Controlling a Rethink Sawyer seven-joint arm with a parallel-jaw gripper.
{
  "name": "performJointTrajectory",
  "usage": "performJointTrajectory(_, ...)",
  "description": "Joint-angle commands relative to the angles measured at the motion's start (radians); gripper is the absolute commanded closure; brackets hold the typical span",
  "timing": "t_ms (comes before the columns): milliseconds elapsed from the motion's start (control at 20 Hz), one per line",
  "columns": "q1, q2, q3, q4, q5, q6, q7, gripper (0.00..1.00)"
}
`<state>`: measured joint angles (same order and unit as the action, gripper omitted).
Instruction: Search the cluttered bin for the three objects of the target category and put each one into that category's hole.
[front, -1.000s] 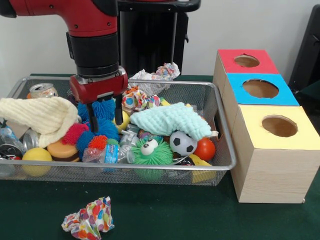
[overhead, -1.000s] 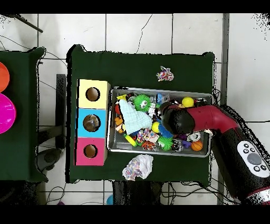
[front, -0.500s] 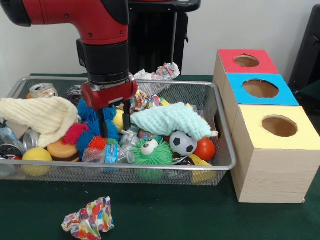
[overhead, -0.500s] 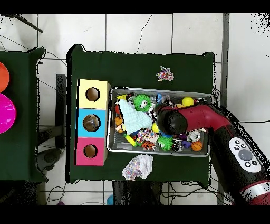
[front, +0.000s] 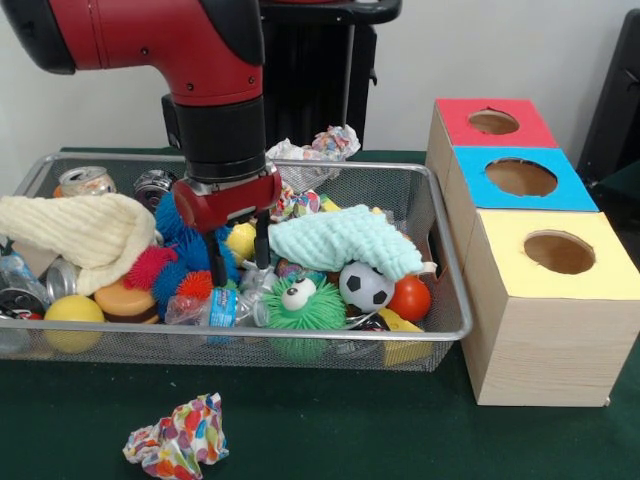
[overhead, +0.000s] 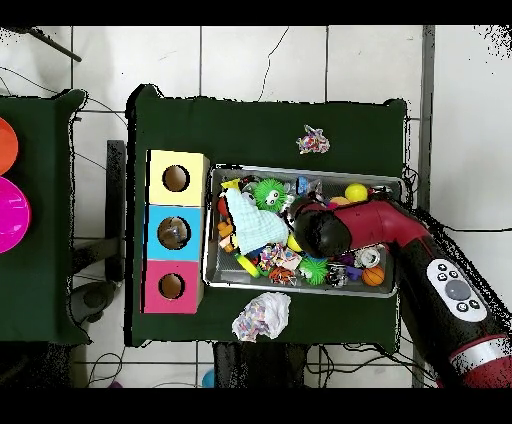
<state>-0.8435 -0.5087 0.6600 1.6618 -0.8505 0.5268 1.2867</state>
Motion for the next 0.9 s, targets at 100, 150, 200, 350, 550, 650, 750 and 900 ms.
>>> performJointTrajectory(100,-0.048,0.05,0.031,0.014,-0.013,-0.014,-0.112,0.0)
performJointTrajectory(150,-0.052,0.05,0.035,0.013,-0.009,-0.008,-0.119,0.0)
performJointTrajectory(200,-0.055,0.052,0.039,0.008,-0.007,-0.002,-0.127,0.0)
performJointTrajectory(350,-0.062,0.057,0.045,0.002,-0.009,0.003,-0.139,0.0)
performJointTrajectory(550,-0.065,0.057,0.051,0.0,-0.003,0.009,-0.132,0.0)
performJointTrajectory(650,-0.062,0.06,0.049,-0.005,-0.008,0.008,-0.133,0.0)
performJointTrajectory(750,-0.052,0.058,0.039,-0.012,-0.02,0.001,-0.123,0.0)
performJointTrajectory(900,-0.036,0.052,0.023,-0.02,-0.039,-0.009,-0.11,0.0)
